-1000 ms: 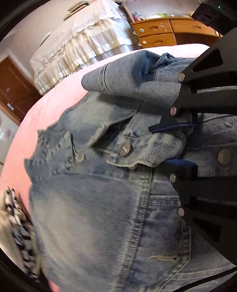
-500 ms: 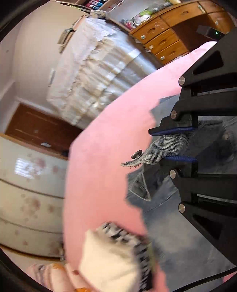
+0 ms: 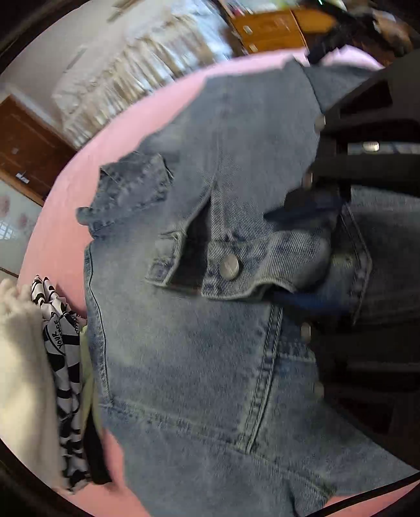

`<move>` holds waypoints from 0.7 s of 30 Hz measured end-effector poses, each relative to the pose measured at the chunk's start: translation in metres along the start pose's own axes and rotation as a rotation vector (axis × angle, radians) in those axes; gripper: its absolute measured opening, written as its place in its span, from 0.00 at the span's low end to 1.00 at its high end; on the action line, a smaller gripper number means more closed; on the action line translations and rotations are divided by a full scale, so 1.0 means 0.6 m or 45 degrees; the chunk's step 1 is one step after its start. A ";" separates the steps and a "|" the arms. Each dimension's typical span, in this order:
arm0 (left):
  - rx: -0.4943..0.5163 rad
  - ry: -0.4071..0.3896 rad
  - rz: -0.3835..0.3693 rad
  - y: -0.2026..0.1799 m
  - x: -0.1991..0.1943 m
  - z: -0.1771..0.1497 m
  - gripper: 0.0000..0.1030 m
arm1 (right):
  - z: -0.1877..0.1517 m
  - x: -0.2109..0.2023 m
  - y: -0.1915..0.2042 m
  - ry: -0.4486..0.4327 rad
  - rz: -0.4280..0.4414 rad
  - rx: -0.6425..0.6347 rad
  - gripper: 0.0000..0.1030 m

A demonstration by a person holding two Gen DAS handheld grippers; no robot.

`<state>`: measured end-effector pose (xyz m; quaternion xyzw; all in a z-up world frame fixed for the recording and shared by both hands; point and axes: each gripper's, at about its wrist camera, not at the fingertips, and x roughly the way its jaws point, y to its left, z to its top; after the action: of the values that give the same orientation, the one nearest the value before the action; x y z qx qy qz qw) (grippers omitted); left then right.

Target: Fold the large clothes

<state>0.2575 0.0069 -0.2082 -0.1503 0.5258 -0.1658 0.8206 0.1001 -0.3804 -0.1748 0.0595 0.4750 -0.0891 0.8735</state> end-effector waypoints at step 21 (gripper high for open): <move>0.157 -0.019 0.129 -0.023 0.036 0.048 0.13 | -0.013 0.047 0.004 0.012 -0.141 -0.060 0.24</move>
<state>0.2908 -0.0124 -0.2081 -0.0739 0.5153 -0.1548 0.8397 0.1092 -0.3792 -0.2025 0.0131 0.4835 -0.1257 0.8661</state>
